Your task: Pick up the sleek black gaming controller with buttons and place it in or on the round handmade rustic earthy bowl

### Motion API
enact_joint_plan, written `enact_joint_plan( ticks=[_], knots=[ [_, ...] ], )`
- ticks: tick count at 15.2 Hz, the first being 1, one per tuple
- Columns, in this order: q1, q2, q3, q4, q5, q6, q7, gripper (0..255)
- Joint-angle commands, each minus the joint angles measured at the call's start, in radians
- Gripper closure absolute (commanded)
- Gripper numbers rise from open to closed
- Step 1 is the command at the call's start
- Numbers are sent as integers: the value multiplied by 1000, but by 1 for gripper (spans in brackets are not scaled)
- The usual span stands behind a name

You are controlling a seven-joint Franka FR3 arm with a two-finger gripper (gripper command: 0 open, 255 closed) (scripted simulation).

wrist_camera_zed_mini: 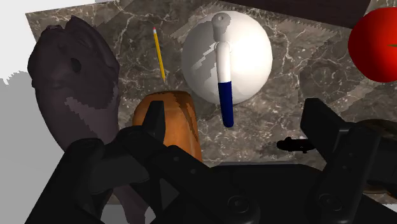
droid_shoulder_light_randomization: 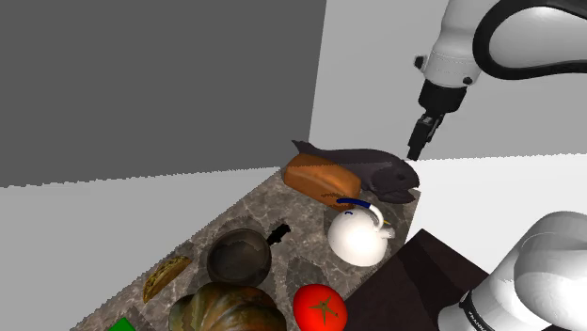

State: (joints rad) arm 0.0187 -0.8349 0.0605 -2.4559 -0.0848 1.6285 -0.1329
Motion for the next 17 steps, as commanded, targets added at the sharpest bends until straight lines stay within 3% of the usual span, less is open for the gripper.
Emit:
enact_joint_plan(
  ticks=[1,9,17],
  knots=[
    [0,0,0,0,0,0,0,0],
    [6,104,80,-159,108,298,195,0],
    [5,339,174,-213,191,637,378,0]
  ],
)
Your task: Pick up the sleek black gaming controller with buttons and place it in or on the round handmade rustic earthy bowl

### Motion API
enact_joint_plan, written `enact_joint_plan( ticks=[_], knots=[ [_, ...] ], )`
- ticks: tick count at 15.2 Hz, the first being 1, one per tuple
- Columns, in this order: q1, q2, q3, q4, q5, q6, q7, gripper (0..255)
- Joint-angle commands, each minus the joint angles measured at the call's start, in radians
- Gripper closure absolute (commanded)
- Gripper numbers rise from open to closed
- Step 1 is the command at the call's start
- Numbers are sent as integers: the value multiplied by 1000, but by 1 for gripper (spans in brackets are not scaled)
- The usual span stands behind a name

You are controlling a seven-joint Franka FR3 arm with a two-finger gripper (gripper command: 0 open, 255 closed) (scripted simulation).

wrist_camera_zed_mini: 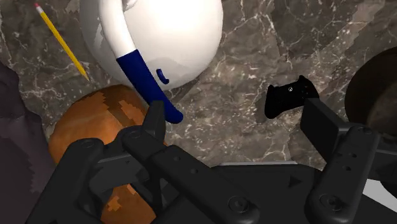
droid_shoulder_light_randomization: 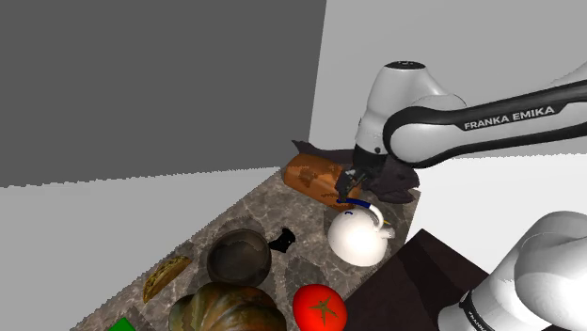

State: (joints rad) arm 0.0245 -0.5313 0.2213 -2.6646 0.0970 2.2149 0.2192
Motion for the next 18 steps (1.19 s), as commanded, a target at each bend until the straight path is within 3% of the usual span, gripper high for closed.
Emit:
enact_joint_plan(
  ticks=[1,5,9,14,18],
  knots=[
    [-2,72,25,-3,16,93,49,0],
    [-16,235,75,22,23,260,147,0],
    [-39,412,119,74,-15,412,266,0],
    [-43,639,128,177,-155,565,470,0],
    [16,811,65,289,-274,651,633,0]
  ],
)
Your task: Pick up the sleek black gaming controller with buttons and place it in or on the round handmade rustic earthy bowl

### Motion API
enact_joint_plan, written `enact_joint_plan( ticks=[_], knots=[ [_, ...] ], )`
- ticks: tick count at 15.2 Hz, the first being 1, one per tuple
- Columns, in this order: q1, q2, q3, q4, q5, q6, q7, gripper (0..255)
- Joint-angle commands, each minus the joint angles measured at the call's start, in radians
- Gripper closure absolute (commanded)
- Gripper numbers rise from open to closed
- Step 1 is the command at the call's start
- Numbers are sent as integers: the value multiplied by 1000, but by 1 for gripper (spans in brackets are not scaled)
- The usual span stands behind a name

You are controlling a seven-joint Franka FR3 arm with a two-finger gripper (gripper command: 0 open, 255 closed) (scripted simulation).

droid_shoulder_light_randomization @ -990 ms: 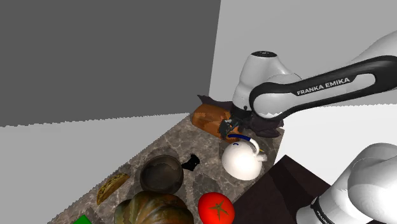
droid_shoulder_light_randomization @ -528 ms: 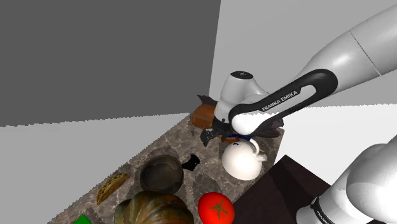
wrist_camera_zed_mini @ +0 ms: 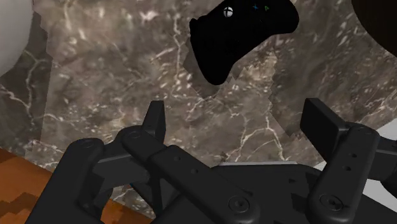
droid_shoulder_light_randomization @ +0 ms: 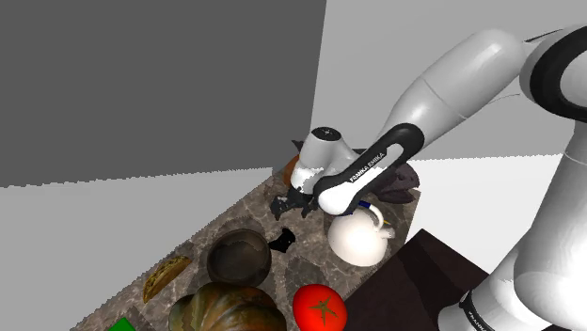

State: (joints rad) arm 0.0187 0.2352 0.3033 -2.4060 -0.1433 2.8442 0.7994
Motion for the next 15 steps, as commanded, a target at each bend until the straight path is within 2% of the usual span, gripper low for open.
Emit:
enact_joint_plan(
  ticks=[1,9,15],
  knots=[
    [38,69,-32,49,-43,33,72,0],
    [97,184,-100,97,-101,101,118,0],
    [97,184,-100,97,-101,101,118,0]
  ],
)
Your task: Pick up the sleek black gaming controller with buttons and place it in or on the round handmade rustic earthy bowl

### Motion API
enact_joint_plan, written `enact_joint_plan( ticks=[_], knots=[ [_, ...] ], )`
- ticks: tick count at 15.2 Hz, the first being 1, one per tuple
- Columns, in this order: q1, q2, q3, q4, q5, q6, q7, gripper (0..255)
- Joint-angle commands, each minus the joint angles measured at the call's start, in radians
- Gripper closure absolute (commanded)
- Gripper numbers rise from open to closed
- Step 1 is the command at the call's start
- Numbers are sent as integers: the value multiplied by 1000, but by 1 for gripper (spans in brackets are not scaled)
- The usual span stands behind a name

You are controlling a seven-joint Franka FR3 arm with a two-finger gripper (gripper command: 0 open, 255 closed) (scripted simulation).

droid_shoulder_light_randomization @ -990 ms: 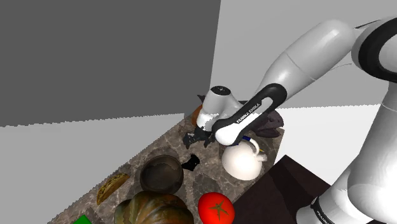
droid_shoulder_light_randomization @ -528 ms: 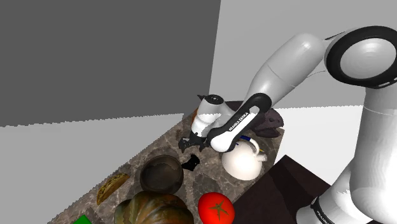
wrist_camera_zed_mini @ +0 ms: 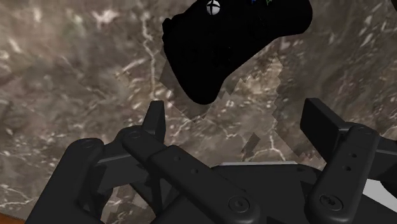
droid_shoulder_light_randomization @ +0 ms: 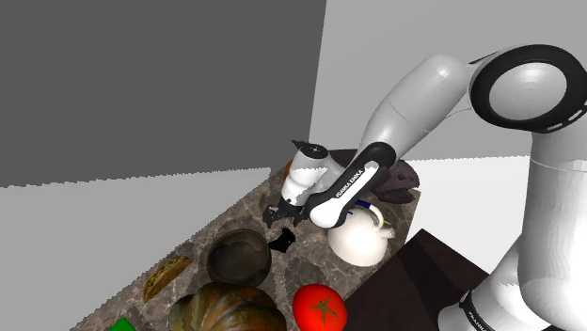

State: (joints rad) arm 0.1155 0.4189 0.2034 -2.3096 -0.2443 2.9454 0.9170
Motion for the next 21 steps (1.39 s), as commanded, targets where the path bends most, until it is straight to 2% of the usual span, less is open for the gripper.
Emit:
enact_joint_plan(
  ticks=[1,2,11,12,13,14,15,16,21],
  knots=[
    [0,0,0,0,0,0,0,0],
    [0,0,0,0,0,0,0,255],
    [1,0,-1,0,0,0,1,255],
    [1,1,-1,0,0,0,1,0],
    [172,-42,-159,-62,-50,56,242,0],
    [402,-70,-367,-111,-104,91,496,0],
    [655,-79,-590,-146,-161,100,759,0],
    [872,-72,-770,-167,-200,85,990,0],
    [824,16,-728,-132,-160,140,967,0]
  ],
)
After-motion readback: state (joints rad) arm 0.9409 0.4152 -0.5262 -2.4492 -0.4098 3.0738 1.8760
